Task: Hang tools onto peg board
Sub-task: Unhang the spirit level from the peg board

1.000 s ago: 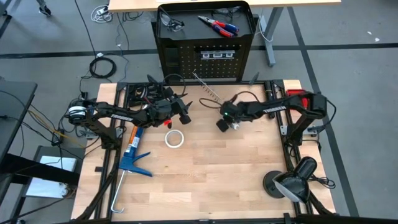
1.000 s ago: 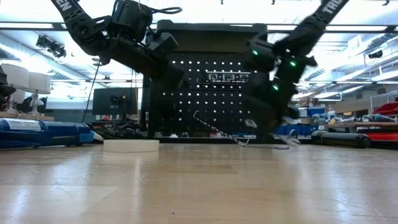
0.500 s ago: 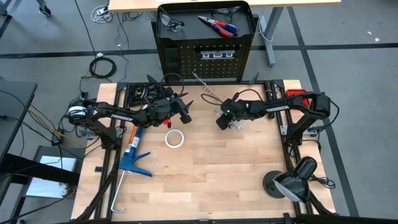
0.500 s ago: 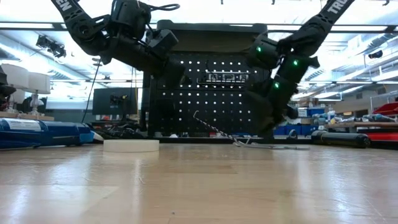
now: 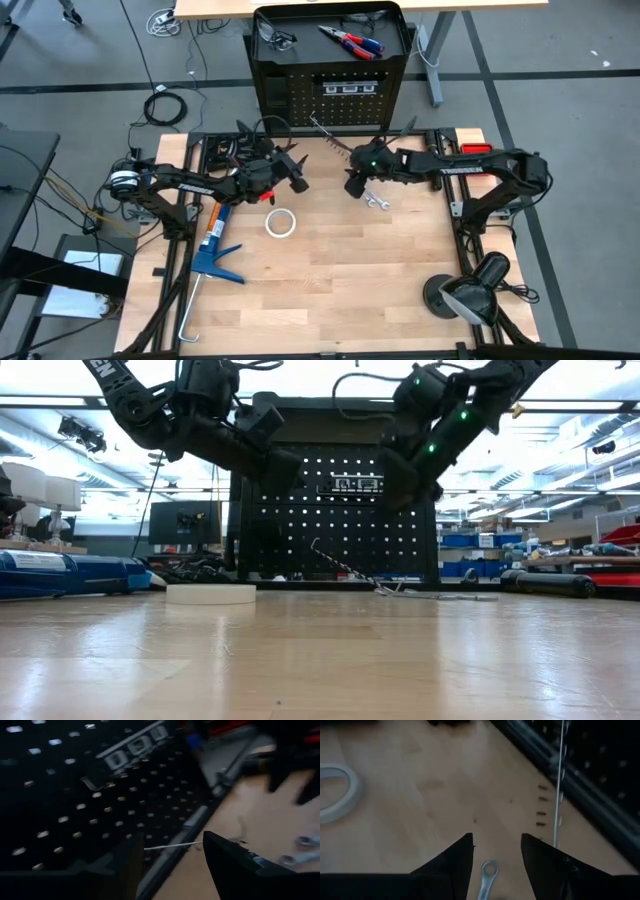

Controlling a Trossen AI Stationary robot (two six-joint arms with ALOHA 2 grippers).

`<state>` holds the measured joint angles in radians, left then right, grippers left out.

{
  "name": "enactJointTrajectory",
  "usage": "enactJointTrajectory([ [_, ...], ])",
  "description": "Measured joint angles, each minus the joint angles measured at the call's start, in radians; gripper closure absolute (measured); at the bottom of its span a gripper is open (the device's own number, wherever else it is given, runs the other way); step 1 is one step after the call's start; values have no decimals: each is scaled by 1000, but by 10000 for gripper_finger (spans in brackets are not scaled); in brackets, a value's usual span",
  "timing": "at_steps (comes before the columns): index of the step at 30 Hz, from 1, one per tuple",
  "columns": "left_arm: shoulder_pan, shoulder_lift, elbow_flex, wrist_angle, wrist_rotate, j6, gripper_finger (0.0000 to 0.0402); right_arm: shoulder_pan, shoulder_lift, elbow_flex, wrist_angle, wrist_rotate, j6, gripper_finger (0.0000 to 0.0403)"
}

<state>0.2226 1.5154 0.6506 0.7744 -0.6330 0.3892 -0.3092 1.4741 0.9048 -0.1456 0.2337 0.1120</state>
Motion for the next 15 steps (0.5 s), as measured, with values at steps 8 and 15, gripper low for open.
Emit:
enactJointTrajectory([
  [8, 17, 0, 0, 48, -90, -28, 191, 0, -119, 65, -39, 82, -43, 228],
  [15, 20, 19, 0, 45, 126, -34, 191, -24, -139, 219, -147, 90, -228, 228],
])
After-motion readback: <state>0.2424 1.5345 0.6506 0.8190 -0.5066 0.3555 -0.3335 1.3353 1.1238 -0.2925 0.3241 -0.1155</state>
